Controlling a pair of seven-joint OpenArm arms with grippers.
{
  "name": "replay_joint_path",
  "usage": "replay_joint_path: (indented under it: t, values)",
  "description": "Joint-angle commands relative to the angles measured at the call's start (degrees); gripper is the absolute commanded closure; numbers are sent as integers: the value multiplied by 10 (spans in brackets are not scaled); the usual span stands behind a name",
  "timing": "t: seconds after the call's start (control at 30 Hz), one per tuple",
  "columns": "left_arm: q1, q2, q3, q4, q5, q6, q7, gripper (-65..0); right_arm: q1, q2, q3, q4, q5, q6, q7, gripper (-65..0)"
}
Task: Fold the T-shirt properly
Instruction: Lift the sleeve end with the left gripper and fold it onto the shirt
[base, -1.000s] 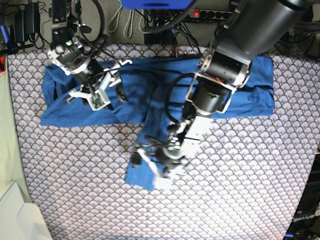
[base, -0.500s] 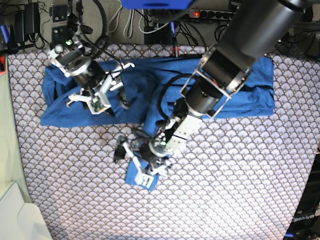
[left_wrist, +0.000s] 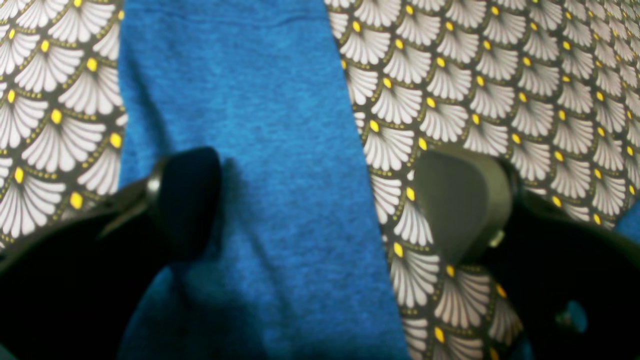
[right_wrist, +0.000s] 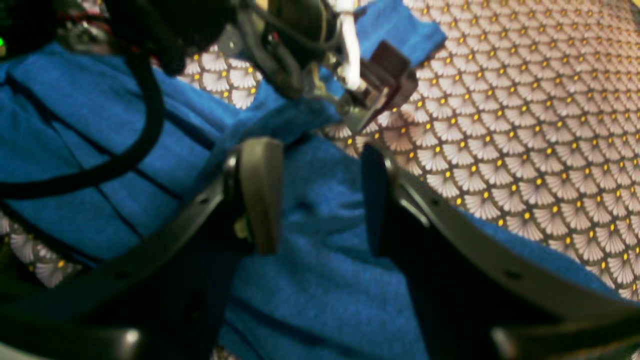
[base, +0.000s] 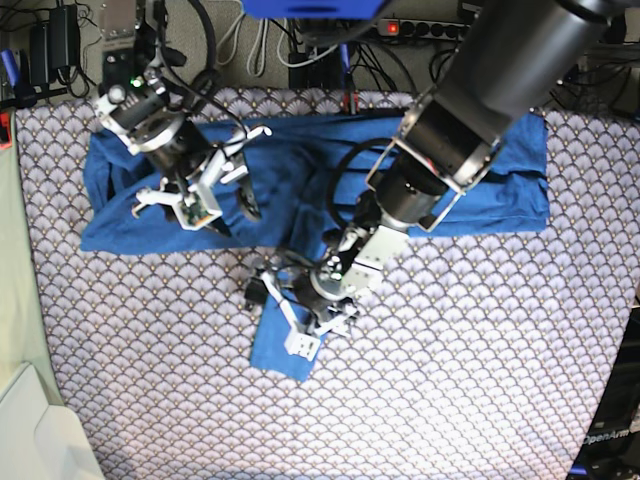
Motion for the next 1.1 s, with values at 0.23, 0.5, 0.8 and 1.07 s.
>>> replay_joint_path:
  t: [0.23,0.5,0.8,1.07]
  values:
    - [-18,5,1,2,1,2,-4,-632,0,0,0,13,8,2,17,-269]
    - [-18,5,1,-45,0,2,2,-630,5,0,3,13,8,2,17,-269]
    - [-18,-10,-2,-38,-3,2,13,-631,8,0,1,13,8,2,17,-269]
    - [-18,-11,-2,-2,-3,2,51,-631,15,0,2,12,8,2,17,-269]
